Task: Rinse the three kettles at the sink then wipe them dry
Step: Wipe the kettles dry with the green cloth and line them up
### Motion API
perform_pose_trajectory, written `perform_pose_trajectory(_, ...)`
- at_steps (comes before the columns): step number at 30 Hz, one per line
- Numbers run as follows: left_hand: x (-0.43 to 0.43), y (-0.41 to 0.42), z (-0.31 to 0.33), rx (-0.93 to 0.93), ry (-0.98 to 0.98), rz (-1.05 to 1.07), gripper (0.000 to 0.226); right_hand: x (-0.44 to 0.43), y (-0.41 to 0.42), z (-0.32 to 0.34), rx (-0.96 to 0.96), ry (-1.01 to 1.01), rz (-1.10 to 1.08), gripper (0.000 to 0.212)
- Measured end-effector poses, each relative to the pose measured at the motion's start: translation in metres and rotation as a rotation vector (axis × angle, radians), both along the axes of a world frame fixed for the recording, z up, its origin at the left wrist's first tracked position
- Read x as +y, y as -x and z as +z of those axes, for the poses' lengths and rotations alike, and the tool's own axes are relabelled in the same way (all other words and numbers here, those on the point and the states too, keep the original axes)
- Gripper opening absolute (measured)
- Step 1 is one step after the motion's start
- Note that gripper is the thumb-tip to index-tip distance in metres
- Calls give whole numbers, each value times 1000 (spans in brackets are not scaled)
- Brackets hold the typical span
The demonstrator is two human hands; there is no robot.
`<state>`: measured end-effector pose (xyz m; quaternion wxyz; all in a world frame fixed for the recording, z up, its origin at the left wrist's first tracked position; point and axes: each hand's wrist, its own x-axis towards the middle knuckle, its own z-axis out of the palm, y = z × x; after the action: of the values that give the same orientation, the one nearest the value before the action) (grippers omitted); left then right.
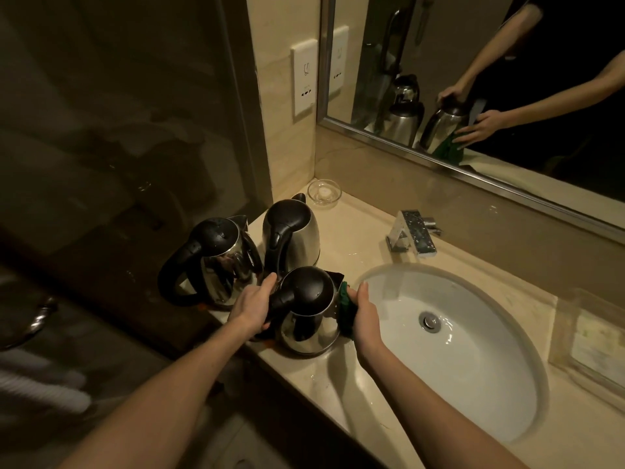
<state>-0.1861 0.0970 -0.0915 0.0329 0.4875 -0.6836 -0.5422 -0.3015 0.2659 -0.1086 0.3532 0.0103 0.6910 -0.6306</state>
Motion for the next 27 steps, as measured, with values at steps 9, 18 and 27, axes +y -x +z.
perform_pose_trajectory(9,-14,-2,-2,-43,-74,-69,60,-2,19,2,-199,-29,3,65)
perform_pose_trajectory(18,-15,3,6,-30,-13,-104,59,-7,42,11,-42,38,41,68)
perform_pose_trajectory(27,-19,4,-2,8,176,-75,56,-1,40,8,-37,-56,190,65)
